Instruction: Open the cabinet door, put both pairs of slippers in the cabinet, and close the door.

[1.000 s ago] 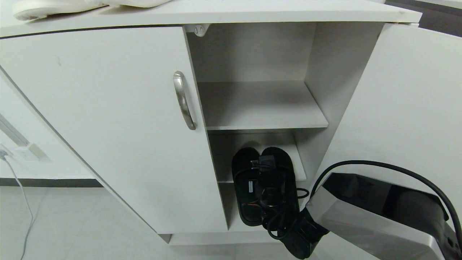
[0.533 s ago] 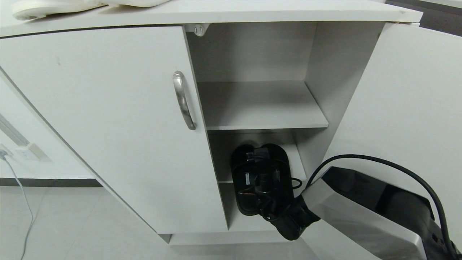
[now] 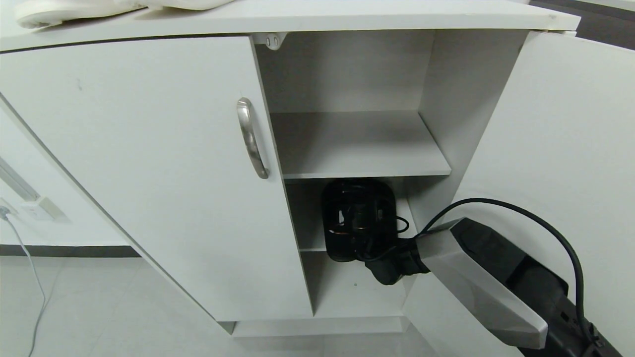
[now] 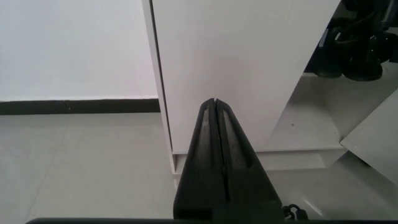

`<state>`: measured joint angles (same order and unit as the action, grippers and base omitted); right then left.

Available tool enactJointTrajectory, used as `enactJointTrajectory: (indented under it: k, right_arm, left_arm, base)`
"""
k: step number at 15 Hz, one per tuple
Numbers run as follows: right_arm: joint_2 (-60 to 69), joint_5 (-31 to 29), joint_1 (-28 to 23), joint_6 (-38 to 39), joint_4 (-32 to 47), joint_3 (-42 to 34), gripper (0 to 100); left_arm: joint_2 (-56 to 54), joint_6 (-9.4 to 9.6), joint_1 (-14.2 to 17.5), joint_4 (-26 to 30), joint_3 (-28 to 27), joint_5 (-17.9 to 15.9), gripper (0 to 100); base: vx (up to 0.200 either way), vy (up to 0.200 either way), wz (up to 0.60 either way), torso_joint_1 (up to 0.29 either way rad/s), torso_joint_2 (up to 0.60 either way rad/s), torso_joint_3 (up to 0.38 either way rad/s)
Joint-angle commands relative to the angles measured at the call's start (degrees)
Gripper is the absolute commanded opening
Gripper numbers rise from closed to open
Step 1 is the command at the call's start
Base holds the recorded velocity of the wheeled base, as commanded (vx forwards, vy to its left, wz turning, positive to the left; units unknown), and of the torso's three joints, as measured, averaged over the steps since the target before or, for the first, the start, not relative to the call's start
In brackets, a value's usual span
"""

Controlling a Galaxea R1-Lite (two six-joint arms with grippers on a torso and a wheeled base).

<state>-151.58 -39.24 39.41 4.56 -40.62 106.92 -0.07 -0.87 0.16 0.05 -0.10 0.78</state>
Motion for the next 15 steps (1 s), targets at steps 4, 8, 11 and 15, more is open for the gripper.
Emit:
enactJointTrajectory:
  k: [4,8,11,15]
  right_arm:
    - [-1.26,0.66,-1.36,0.8,1.16,2.85,0]
    - [-1.7,0.66,-1.36,1.33,1.24,2.85,0]
    - [-1.79,0.66,-1.27,1.51,1.16,2.59,100]
    - [1.28,0.66,-0.3,1.51,-0.78,-3.04,100]
  left_arm:
    - [0.07,-0.01,0.02,-0.05,0.01,0.01,0]
    - [0.07,-0.01,0.02,-0.05,0.01,0.01,0]
    - [0.07,-0.01,0.02,0.04,0.01,0.01,0]
    - [0.07,-0.01,0.02,0.04,0.01,0.01,0]
  base:
    - [0.0,0.0,0.0,0.0,0.0,0.0]
    - [0.0,0.0,0.0,0.0,0.0,0.0]
    - [0.0,0.0,0.0,0.0,0.0,0.0]
    - [0.0,0.0,0.0,0.0,0.0,0.0]
